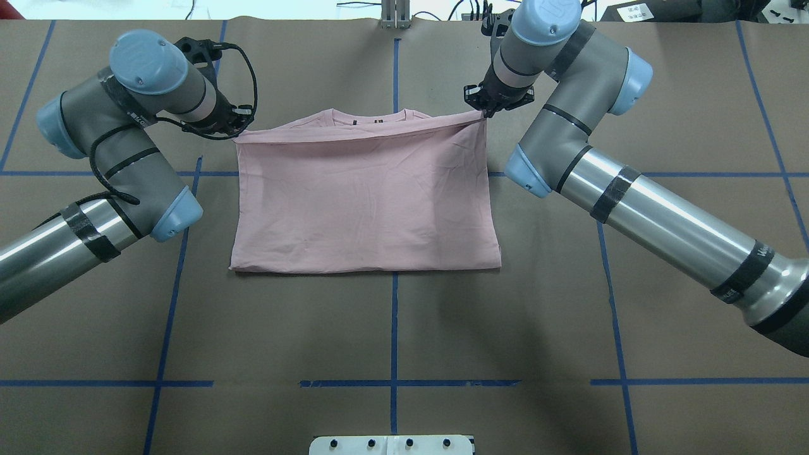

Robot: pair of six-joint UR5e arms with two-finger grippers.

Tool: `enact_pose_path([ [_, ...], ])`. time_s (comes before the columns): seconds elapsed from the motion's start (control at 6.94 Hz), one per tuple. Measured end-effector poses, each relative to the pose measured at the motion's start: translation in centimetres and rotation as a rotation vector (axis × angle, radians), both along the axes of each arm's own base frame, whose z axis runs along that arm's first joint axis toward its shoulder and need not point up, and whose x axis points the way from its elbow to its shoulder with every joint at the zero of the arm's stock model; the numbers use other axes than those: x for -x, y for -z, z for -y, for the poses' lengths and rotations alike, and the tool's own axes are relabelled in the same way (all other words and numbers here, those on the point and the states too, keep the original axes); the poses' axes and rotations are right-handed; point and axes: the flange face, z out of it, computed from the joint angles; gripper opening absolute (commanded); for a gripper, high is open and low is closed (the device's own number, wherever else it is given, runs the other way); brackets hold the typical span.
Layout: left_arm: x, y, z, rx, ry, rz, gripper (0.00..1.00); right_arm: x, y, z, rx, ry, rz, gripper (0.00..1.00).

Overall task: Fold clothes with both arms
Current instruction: 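Lower the hem onto the collar edge and open both grippers, then move the right gripper to the folded shirt's corner nearest the robot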

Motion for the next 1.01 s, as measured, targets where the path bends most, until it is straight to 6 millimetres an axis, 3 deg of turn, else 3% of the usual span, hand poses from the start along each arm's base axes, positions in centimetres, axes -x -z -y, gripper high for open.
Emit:
enact_pose_path([
  [0.14, 0.0, 0.4, 0.1, -0.004, 0.001, -0.004, 0.00, 0.2, 0.1, -0.1, 0.000, 0.002, 0.001, 0.00],
  [0.29, -0.1, 0.9, 0.3, -0.008, 0.002, -0.008, 0.00, 0.5, 0.2, -0.3, -0.006, 0.006, 0.007, 0.16],
  [0.43, -0.1, 1.2, 0.3, -0.010, 0.003, -0.011, 0.17, 0.8, 0.0, -0.7, -0.017, 0.009, 0.020, 0.56],
  [0.58, -0.1, 1.3, 0.4, -0.011, 0.005, -0.014, 0.99, 0.9, -0.2, -0.9, -0.025, 0.010, 0.029, 1.00],
  [1.01, -0.1, 1.6, 0.4, -0.015, 0.010, -0.021, 1.00, 0.9, -0.6, -1.4, -0.020, 0.008, 0.039, 1.00],
])
